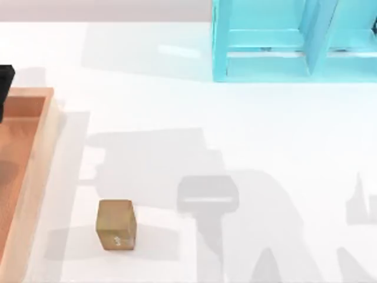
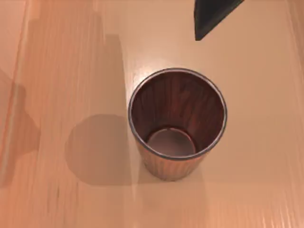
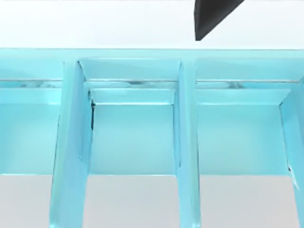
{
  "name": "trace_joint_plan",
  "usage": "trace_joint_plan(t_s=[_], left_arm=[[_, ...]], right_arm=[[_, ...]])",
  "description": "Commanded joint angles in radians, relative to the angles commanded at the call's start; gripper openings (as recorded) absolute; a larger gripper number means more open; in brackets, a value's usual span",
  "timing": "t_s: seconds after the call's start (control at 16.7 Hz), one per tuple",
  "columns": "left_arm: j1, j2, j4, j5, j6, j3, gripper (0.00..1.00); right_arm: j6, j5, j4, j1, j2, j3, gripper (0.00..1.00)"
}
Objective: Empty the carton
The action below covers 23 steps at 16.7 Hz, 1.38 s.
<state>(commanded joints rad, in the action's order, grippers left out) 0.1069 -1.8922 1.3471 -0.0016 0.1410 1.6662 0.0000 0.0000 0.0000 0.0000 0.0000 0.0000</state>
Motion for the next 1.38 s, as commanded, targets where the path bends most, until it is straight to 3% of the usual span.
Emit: trace_joint_plan(t_s=[0.18,0.54,0.96,1.38], left_arm=[[0.052,-0.019,0.018,0.000,0.051,0.038,1.00],[0.049,-0.028,0.002,0.000,0.051,0.033,1.00],[0.040,-0.193,-0.188,0.001,0.042,0.008,1.00],[0.056,-0.092,-0.310,-0.005,0.045,-0.217,1.00]], right_arm=[[0.000,0.000,0.000,0.000,0.000,0.000,1.00],[0.000,0.000,0.000,0.000,0.000,0.000,1.00],[0.000,0.000,0.000,0.000,0.000,0.000,1.00],[0.000,0.000,0.000,0.000,0.000,0.000,1.00]])
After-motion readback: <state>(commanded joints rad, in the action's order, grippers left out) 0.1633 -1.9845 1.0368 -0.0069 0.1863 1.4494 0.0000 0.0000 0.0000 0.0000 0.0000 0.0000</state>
